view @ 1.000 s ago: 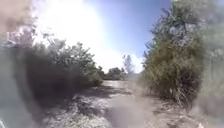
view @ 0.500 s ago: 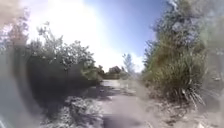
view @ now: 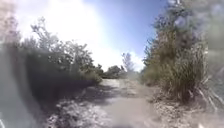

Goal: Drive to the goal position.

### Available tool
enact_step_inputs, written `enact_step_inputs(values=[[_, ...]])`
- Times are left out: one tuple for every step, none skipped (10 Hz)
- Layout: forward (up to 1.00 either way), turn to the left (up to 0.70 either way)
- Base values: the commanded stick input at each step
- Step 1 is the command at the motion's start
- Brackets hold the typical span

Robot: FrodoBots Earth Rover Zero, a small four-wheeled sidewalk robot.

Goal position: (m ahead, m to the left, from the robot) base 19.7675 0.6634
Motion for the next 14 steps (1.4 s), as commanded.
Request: enact_step_inputs(values=[[0.70, 0.00], [0.70, 0.00], [0.70, 0.00], [0.70, 0.00], [0.70, 0.00], [0.70, 0.00], [0.70, 0.00], [0.70, 0.00], [0.70, 0.00], [0.70, 0.00], [0.70, 0.00], [0.70, 0.00], [0.70, 0.00], [0.70, 0.00]])
